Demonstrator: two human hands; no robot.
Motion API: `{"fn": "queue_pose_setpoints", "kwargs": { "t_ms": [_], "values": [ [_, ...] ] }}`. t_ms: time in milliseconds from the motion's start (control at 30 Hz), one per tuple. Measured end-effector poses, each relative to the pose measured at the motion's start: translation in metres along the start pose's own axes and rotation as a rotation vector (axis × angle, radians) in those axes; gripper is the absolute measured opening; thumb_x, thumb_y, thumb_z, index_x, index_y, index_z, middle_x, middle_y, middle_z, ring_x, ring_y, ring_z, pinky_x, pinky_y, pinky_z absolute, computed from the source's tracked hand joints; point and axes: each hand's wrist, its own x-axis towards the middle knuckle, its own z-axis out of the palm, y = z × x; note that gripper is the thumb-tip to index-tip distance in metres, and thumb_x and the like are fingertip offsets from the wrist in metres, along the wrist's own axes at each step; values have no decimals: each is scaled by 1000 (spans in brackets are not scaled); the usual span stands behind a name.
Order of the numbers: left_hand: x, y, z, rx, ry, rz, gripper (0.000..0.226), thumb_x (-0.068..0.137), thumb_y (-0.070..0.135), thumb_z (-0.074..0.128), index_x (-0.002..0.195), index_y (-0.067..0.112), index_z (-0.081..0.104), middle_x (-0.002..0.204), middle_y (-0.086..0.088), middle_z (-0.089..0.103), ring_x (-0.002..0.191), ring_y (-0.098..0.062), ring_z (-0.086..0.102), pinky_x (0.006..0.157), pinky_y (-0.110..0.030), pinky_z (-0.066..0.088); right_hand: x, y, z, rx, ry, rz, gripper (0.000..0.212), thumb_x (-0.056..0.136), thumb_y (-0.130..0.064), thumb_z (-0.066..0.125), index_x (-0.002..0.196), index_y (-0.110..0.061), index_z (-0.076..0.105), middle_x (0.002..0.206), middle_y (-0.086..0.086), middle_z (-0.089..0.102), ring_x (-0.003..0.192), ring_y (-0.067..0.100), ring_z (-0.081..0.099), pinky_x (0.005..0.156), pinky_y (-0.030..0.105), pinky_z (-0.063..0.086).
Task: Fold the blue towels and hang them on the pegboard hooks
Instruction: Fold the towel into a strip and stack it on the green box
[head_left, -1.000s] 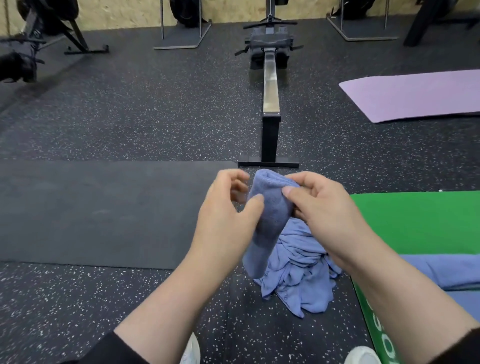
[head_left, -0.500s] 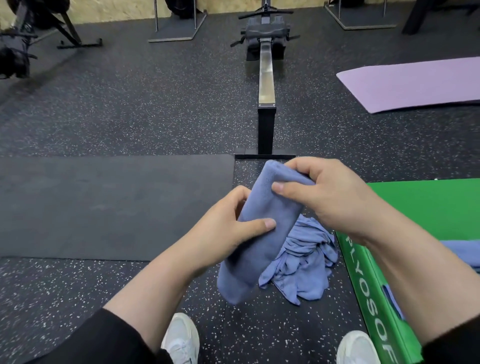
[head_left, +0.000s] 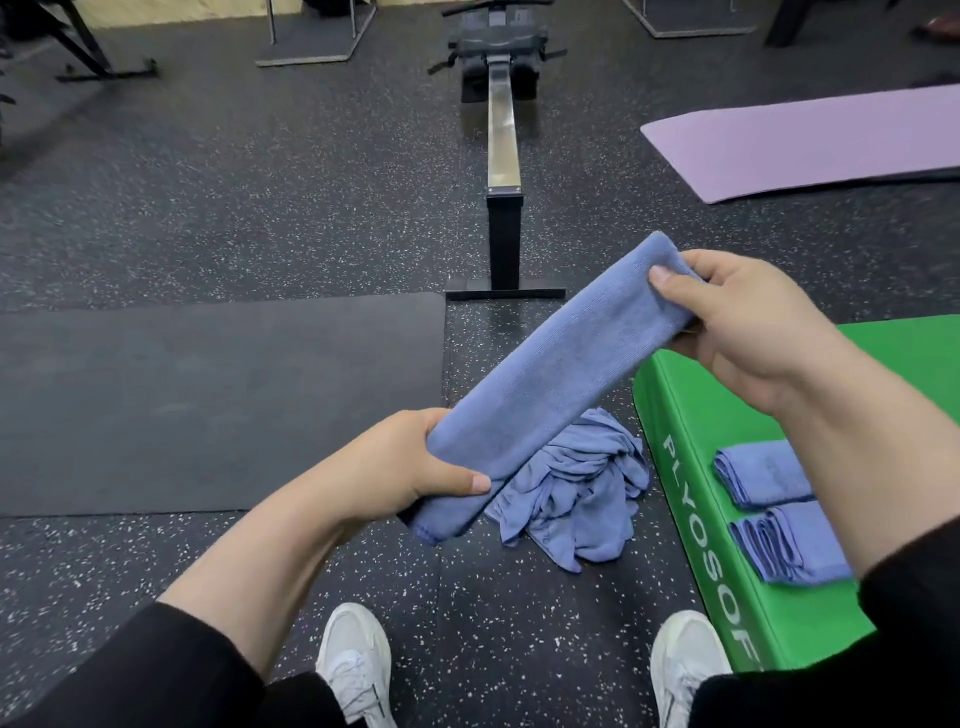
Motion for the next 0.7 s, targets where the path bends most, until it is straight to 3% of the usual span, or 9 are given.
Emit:
{"fn": "queue_pose_setpoints", "kwargs": {
  "t_ms": [167,300,400,567,700],
  "values": [
    [-6,0,4,-52,55,28,25,81,32,84,102,23,73,92,1,79,87,-20,76,79,-41,59,-6,7,-12,21,-17,48,14,103,-16,53,106,-11,66,106,13,67,98,21,62,97,43,54],
    [-4,-1,6,-19,67,58,20,82,31,80,94,20,70,80,5,74,68,-13,64,64,-31,46,-9,8,-27,20,12,62,15,104,-16,52,105,-11,66,105,11,70,98,19,65,91,38,56],
    [5,4,11,64,121,87,20,78,25,81,86,18,65,74,-5,66,65,-13,53,64,-31,40,-14,8,-44,-24,25,68,15,104,-15,53,101,-12,67,102,9,71,96,17,66,88,36,57],
    [24,42,35,22,109,157,15,77,27,84,76,22,69,71,3,70,64,-12,56,64,-31,40,-27,-5,-103,-119,122,74,16,104,-16,53,96,-12,66,89,3,72,80,9,68,74,26,59],
    [44,71,74,-101,89,201,13,78,25,84,78,18,73,76,-6,74,66,-15,59,65,-30,42,-40,-19,-169,-223,216,89,13,103,-20,57,101,-11,66,96,6,70,84,11,67,79,29,58]
  ]
}}
